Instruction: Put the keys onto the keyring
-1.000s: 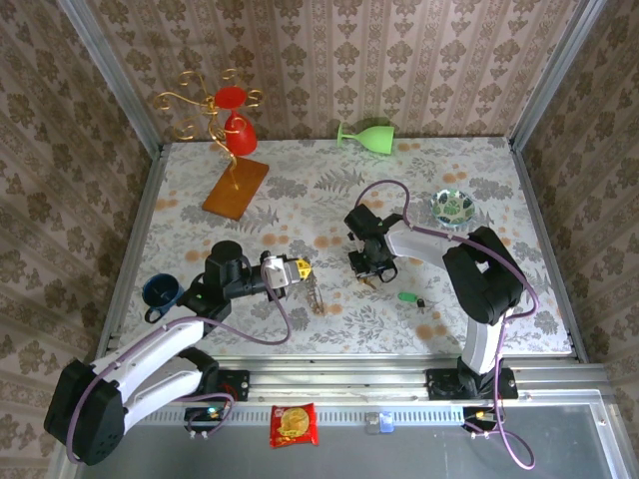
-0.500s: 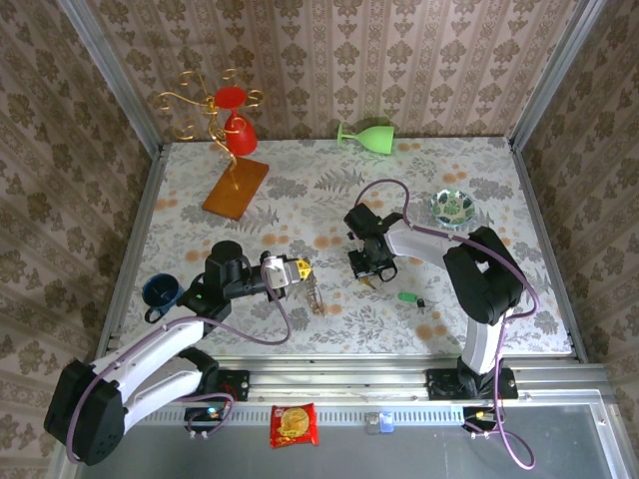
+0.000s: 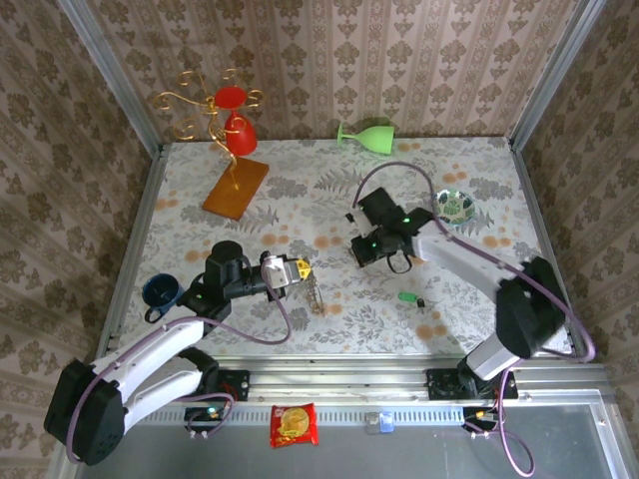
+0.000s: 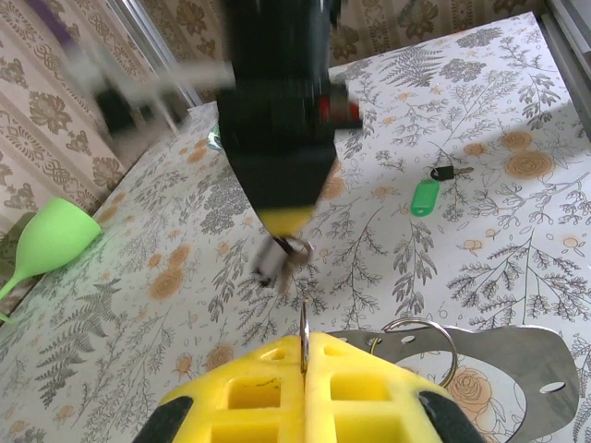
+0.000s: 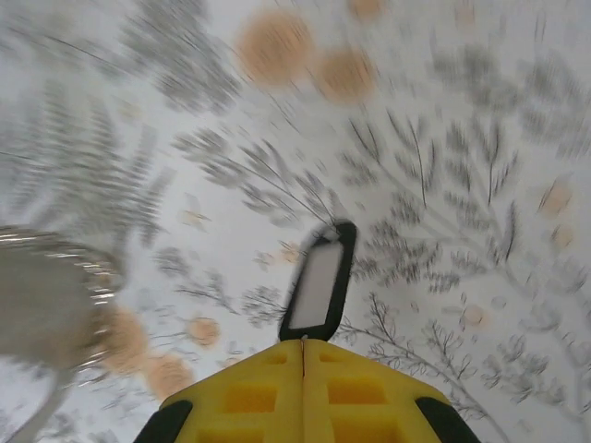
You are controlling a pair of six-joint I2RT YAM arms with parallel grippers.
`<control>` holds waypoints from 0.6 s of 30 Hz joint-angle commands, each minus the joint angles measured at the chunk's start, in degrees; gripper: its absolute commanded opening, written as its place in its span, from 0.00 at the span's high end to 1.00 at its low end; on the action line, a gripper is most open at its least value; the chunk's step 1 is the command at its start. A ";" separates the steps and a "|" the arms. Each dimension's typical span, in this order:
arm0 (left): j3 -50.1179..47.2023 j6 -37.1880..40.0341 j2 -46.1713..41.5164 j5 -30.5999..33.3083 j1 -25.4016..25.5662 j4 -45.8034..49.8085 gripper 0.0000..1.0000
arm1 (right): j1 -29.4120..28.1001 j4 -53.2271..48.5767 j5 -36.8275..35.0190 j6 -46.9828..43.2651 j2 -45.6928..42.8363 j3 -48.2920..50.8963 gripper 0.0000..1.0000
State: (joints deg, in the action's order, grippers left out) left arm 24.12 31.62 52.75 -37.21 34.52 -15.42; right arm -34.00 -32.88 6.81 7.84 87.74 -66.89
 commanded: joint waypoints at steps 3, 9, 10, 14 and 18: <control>1.88 -2.98 -1.00 -0.05 0.46 -0.77 1.00 | -0.45 5.06 11.15 -14.17 -7.53 1.24 1.00; 2.40 -3.95 -0.68 -0.24 0.46 -1.49 1.00 | -0.53 2.78 22.43 -22.01 -10.76 -1.24 1.00; 2.46 -3.96 -0.40 -0.50 0.46 -1.46 1.00 | -0.54 1.56 23.68 -22.62 -10.30 -2.11 1.00; 3.34 -4.12 0.75 -2.13 0.46 -1.60 1.00 | -1.92 -3.00 26.72 -25.38 -8.66 -5.03 1.00; 4.13 -4.65 1.80 -3.16 0.47 -1.40 1.00 | -4.26 -4.62 26.33 -27.90 -8.38 -6.48 1.00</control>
State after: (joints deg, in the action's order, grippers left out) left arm 25.54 28.45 54.15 -37.93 34.52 -15.44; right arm -36.95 -33.95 30.17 -16.12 78.83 -71.16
